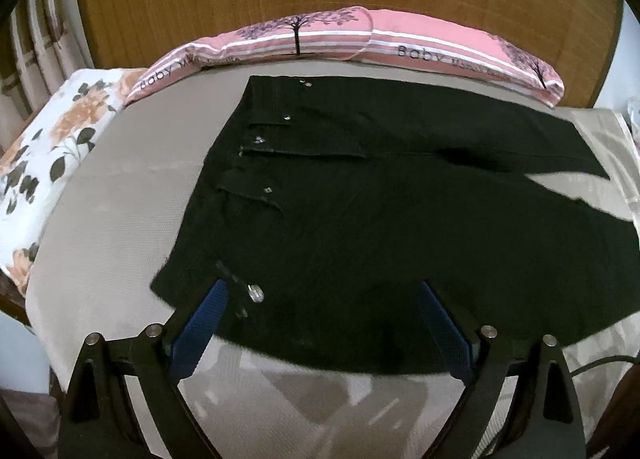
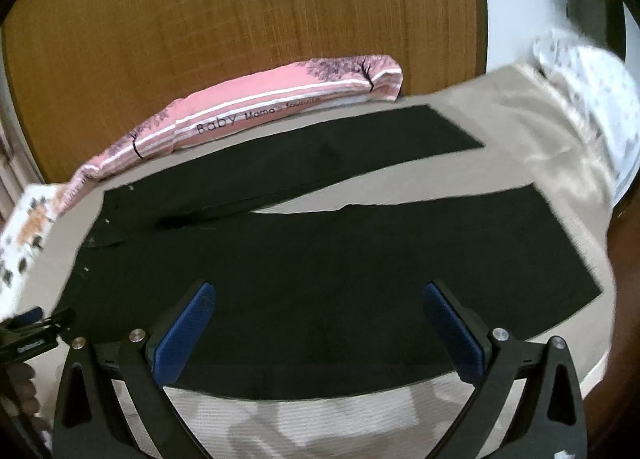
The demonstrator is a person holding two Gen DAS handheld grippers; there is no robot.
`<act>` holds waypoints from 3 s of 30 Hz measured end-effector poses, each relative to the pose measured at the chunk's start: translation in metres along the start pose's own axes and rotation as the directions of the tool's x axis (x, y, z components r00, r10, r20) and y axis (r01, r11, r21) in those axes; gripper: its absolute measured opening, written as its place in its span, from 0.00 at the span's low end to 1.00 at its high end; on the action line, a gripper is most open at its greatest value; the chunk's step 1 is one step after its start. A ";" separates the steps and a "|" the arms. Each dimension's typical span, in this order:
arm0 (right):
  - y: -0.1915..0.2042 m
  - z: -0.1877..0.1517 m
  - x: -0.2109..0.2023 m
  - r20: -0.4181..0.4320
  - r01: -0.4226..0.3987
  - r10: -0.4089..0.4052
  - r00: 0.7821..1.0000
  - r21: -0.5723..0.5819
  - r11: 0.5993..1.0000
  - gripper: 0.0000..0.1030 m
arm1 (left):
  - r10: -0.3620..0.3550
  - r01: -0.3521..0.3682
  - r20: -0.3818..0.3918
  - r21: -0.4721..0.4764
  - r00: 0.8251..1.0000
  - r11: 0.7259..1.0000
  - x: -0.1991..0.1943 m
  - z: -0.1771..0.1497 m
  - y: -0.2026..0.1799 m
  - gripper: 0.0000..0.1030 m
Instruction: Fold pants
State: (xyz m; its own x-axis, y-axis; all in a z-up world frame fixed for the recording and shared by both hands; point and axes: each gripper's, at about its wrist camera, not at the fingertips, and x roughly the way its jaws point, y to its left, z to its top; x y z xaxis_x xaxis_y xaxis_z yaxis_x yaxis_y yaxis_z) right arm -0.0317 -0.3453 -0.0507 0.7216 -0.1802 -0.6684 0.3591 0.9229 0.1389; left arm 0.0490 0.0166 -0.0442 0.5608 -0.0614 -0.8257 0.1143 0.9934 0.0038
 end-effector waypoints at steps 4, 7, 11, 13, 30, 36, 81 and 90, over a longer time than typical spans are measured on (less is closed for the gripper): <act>0.006 0.015 0.018 -0.039 -0.019 0.019 0.999 0.019 1.000 1.00 | -0.044 0.044 -0.005 -0.026 0.999 0.999 0.013 0.035 0.029 0.72; 0.019 0.035 0.031 -0.052 -0.056 0.055 0.997 -0.006 0.998 1.00 | -0.099 0.098 -0.001 -0.050 0.995 0.994 0.026 0.072 0.053 0.67; 0.041 0.067 0.050 -0.069 -0.143 0.142 0.987 -0.009 0.990 1.00 | -0.240 0.239 0.005 -0.124 0.971 0.963 0.055 0.128 0.086 0.66; 0.053 0.084 0.063 -0.086 -0.158 0.155 0.984 -0.026 0.987 1.00 | -0.307 0.303 0.003 -0.173 0.952 0.937 0.078 0.157 0.102 0.65; 0.125 0.141 0.195 -0.221 -0.232 0.206 0.953 -0.098 0.968 1.00 | -0.577 0.469 -0.122 -0.460 0.808 0.754 0.238 0.224 0.168 0.27; 0.148 0.149 0.235 -0.256 -0.269 0.231 0.939 -0.123 0.955 1.00 | -0.584 0.478 -0.112 -0.463 0.804 0.746 0.248 0.232 0.178 0.26; 0.223 0.223 0.412 -0.927 -0.882 0.090 0.363 -0.311 0.355 0.40 | -0.558 0.622 0.279 -0.293 0.782 0.726 0.132 0.229 0.151 0.05; 0.166 0.226 0.378 -0.806 -0.740 0.082 0.586 -0.491 0.459 0.11 | -0.501 0.559 0.255 -0.279 0.827 0.781 0.131 0.227 0.145 0.05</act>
State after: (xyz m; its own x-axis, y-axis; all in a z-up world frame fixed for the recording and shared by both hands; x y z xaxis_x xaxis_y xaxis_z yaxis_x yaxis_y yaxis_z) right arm 0.4341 -0.3367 -0.1153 -0.0251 0.2442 -0.9694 -0.6601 0.7242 0.1995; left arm 0.3255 0.1309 -0.0236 0.6160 -0.5729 -0.5407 0.1738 0.7683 -0.6160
